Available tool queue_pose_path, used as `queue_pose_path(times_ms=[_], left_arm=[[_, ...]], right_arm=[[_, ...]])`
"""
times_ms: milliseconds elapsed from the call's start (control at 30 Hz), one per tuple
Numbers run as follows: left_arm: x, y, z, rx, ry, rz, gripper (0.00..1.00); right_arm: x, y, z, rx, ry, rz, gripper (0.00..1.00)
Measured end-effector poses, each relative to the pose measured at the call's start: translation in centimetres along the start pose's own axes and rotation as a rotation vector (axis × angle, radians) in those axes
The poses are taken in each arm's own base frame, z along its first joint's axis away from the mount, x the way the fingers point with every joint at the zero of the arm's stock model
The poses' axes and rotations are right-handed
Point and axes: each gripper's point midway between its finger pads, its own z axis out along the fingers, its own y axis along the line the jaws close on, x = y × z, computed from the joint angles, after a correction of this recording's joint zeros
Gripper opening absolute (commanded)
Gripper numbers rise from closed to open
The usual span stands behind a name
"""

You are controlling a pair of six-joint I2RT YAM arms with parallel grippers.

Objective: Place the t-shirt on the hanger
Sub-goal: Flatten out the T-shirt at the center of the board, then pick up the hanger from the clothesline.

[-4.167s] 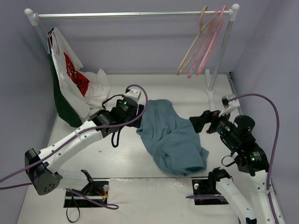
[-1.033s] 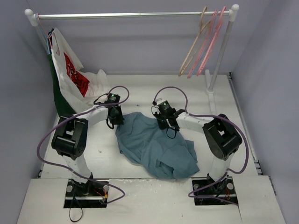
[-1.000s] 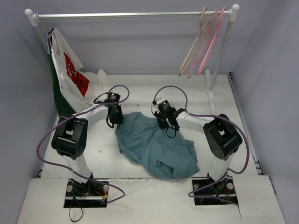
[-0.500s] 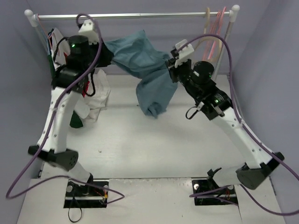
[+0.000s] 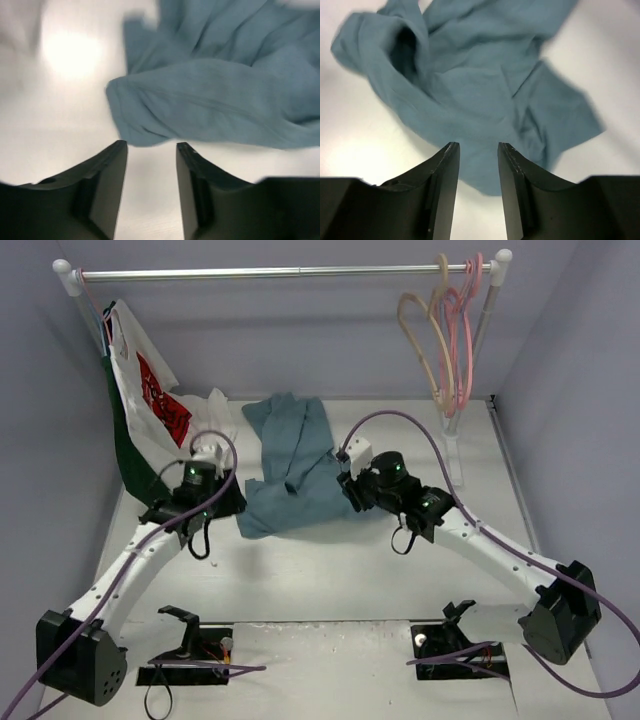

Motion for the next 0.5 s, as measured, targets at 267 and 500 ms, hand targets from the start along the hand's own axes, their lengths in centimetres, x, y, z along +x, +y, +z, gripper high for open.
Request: queue_pose_path(times_ms=[267, 500], left_arm=[[8.8, 3.6, -0.6, -0.09, 0.191, -0.088, 0.53], [3.5, 0.5, -2.5, 0.012, 0.064, -0.087, 0.53]], right_arm=[[2.4, 4.3, -1.2, -0.09, 0.067, 0.104, 0.44], [0.8, 4.1, -3.5, -0.078, 0.012, 0.189, 0.47]])
